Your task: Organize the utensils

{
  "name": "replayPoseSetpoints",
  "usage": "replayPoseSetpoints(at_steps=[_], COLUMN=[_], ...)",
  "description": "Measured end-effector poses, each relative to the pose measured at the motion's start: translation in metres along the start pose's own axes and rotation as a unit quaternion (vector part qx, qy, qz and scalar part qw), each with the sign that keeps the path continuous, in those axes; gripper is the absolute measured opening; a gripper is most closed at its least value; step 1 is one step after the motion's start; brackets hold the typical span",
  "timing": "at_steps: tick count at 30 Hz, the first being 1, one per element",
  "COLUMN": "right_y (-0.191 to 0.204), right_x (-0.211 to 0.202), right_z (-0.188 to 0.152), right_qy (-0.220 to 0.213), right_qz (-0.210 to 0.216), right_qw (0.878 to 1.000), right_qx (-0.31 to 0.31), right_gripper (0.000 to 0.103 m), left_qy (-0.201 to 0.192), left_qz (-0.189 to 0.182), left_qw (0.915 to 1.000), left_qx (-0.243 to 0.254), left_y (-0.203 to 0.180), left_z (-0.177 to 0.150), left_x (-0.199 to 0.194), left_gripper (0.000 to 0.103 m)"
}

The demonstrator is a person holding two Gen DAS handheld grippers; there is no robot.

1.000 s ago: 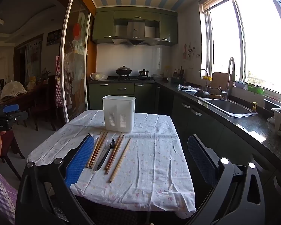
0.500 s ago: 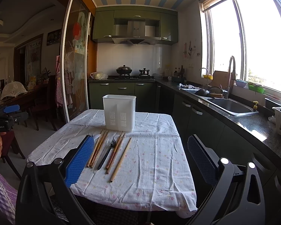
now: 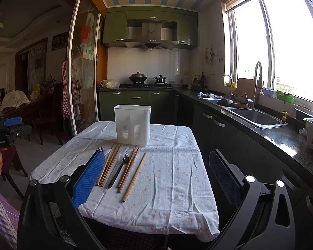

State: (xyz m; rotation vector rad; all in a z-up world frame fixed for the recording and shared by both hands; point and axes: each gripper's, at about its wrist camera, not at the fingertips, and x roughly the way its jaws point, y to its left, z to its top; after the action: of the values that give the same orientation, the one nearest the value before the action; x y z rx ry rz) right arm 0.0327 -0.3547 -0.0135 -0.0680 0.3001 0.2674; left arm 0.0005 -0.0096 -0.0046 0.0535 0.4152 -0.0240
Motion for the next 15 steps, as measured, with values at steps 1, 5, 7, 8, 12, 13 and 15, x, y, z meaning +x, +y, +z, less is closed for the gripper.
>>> replayPoseSetpoints(at_steps=[1,5,7,8,12,13,15], right_y=[0.0004,-0.0004,0.0003,0.0003,0.0003,0.0005,0.0001], right_x=[-0.0003,-0.0003,0.0053,0.0053,0.0060,0.0060,0.0060], right_z=[0.0000,0.0003,-0.0019,-0.0019,-0.0026,-0.0027,-0.0026], right_qy=[0.000,0.000,0.001,0.001,0.002,0.002,0.002], right_qz=[0.000,0.000,0.001,0.000,0.000,0.000,0.000], right_qw=[1.000,1.000,1.000,1.000,1.000,1.000,1.000], right_qx=[0.000,0.001,0.001,0.001,0.002,0.002,0.002], right_gripper=[0.099,0.099,0.099,0.099,0.099,0.099,0.099], left_qy=[0.000,0.001,0.001,0.001,0.003,0.004,0.004], left_qz=[0.000,0.000,0.000,-0.001,-0.002,-0.002,-0.002], left_qw=[1.0000,1.0000,1.0000,1.0000,1.0000,1.0000,1.0000], left_qx=[0.000,0.000,0.000,0.000,0.001,0.001,0.001], left_y=[-0.0004,-0.0001,-0.0010,-0.0017,-0.0044,-0.0011,-0.0013], left_z=[-0.0004,-0.0001,-0.0009,-0.0014,-0.0040,-0.0049,-0.0063], left_x=[-0.0002,0.0006,0.0006,0.0005,-0.0007,0.0042,0.0046], left_gripper=[0.097,0.097,0.097,0.097,0.097,0.097,0.097])
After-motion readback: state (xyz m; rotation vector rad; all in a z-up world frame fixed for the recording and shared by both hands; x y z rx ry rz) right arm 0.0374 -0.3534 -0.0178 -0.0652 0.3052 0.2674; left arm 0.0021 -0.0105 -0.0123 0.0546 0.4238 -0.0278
